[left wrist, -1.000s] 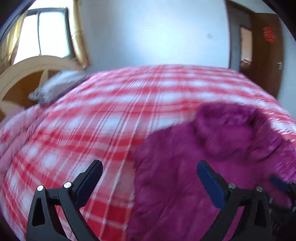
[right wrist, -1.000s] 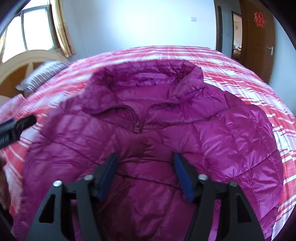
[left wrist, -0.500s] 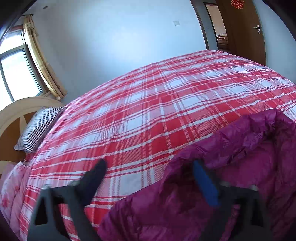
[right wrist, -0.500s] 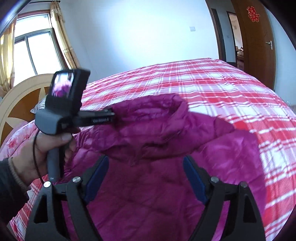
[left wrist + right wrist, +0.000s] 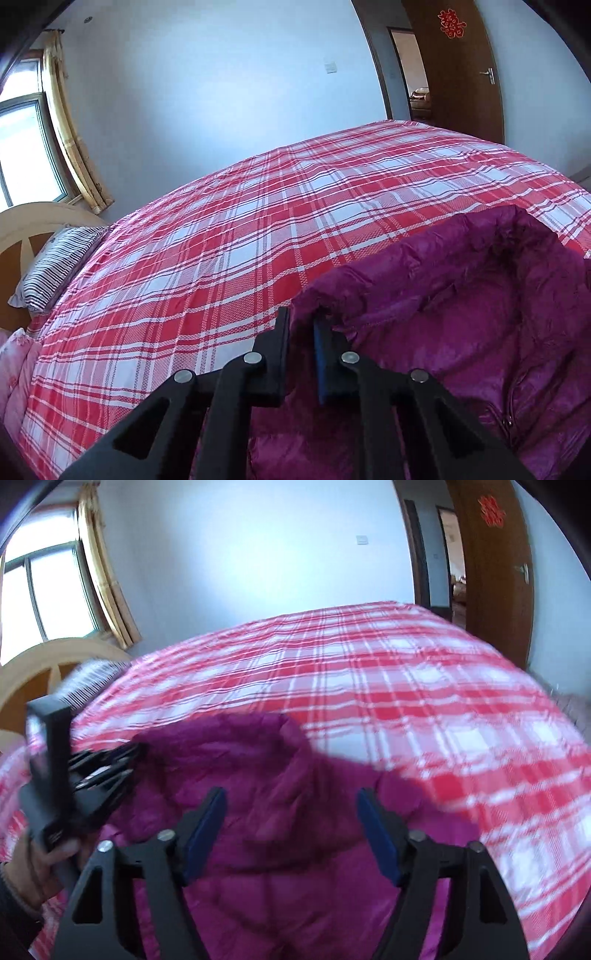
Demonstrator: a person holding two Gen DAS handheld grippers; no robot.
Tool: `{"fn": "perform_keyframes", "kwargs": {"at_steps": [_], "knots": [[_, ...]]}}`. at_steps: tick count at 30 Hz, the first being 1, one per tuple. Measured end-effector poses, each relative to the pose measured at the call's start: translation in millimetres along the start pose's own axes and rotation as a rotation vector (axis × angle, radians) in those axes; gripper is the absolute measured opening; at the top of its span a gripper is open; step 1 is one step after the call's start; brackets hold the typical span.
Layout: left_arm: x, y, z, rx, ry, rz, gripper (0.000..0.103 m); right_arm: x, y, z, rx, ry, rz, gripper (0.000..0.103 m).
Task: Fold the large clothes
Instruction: 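Grasp the jacket hem with the left and right tools and lift it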
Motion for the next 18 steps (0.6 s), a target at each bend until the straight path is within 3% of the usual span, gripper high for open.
{"fn": "perform_keyframes", "kwargs": {"at_steps": [6,9,14,15,16,18], "knots": [[-3.9,-2.3,-4.5,-0.015,0.019,-0.001,0.011,43.6,-41.3,-1.0,-0.038,0.099,-0.108,0.071],[-4.2,-3.4,-5.3,-0.019,0.022,0.001,0.011,47.4,-62.2,-6.6,-0.061,0.168,-0.171,0.067],[-5.0,-6.0,-4.1,-0.021,0.028,0.001,0.011,43.7,-80.7,-6.5,-0.087,0.245,-0.213,0.042],[-5.0,-6.3,-3.9,-0.024,0.030,0.002,0.011,44.4,-81.5,-7.0,-0.089,0.252,-0.211,0.024],[-4.8,-6.2,-3.8,-0.024,0.030,0.005,0.011,43.6,-80.9,-8.0,-0.090,0.264,-0.205,0.014],[-5.0,-6.6,-4.6,-0.020,0.032,0.001,0.011,37.5,-77.8,-10.5,-0.105,0.293,-0.198,0.012]]}}
Point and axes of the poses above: each gripper's, at about its wrist camera, not at the fingertips, and y roughly against the way its jaws point, z to its right, x to its top, the point moved 9 cm from there along -y, roughly the way its jaws point, and after that the axes turned 8 degrees about -z, right-handed, at the moved point
